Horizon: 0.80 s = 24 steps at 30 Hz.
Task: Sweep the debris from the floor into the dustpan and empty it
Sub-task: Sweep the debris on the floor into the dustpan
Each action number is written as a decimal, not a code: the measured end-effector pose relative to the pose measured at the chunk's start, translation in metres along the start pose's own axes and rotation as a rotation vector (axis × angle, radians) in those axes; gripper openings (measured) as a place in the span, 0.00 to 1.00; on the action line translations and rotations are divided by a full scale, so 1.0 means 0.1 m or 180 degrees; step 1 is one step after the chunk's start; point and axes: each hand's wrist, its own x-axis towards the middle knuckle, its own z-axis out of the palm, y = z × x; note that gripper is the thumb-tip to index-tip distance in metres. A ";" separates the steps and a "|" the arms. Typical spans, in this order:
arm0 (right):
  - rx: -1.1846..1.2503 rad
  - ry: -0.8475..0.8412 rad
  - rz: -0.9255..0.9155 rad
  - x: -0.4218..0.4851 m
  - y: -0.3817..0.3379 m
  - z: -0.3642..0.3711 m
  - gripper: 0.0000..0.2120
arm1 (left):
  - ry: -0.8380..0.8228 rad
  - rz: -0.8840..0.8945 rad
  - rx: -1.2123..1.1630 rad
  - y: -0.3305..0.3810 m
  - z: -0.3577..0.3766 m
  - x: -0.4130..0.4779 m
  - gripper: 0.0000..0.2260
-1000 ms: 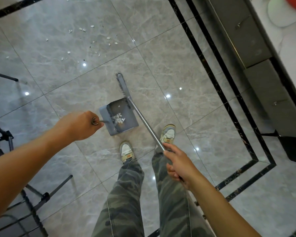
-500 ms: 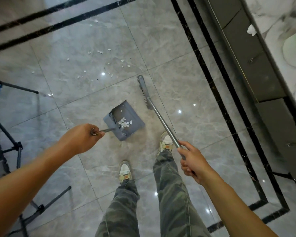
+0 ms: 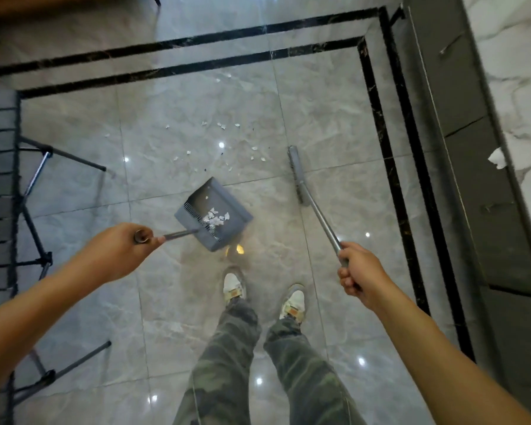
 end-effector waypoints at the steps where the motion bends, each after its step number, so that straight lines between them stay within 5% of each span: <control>1: -0.0171 0.0073 -0.0069 0.05 -0.13 0.07 0.17 | 0.0034 -0.0022 -0.0010 -0.03 -0.05 0.03 0.24; 11: -0.1482 0.0138 -0.0088 0.82 -1.26 1.33 0.16 | 0.0250 -0.0177 -0.0333 -0.65 -0.49 0.60 0.23; 24: -0.1478 -0.0551 0.0302 0.57 -1.94 3.05 0.16 | 0.0257 -0.0352 -0.0749 -1.37 -0.83 0.85 0.20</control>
